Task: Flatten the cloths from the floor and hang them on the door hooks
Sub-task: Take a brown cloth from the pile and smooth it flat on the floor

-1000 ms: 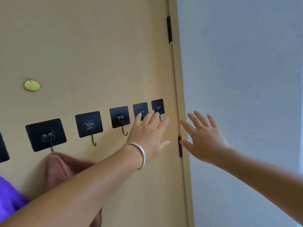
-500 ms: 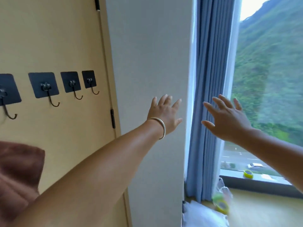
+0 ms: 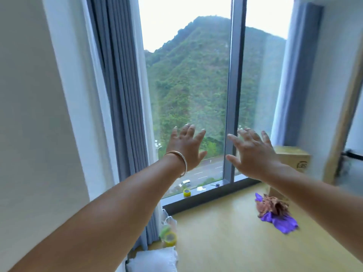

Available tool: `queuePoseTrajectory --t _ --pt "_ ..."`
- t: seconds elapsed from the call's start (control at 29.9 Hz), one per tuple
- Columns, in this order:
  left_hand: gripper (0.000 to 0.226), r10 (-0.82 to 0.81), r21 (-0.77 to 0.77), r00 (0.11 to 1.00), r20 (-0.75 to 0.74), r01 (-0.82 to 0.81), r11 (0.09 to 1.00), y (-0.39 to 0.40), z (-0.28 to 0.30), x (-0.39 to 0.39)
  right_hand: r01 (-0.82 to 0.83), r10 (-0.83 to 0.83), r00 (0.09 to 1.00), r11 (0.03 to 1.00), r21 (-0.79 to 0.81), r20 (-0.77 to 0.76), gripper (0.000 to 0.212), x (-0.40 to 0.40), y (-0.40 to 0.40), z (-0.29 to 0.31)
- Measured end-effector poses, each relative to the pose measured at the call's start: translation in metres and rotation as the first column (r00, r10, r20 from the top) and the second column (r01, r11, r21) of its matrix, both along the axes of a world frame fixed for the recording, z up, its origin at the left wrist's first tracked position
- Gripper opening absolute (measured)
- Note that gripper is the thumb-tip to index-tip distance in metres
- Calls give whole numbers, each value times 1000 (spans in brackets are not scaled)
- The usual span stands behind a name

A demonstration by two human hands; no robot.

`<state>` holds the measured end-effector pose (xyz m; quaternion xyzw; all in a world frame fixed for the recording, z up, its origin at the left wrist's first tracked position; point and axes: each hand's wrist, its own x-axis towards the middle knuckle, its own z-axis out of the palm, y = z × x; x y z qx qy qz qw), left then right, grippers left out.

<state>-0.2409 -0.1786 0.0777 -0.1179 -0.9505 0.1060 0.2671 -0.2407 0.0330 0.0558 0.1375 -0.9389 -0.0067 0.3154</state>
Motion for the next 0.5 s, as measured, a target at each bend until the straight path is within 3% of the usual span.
queuePoseTrajectory --t 0.27,0.5 --pt "70 -278 -34 961 -2 278 960 178 -17 -56 244 -242 970 967 -74 36 64 -2 179 -12" --pt "71 -477 -42 879 -7 476 878 330 -31 -66 464 -460 886 880 -103 61 66 35 311 -26"
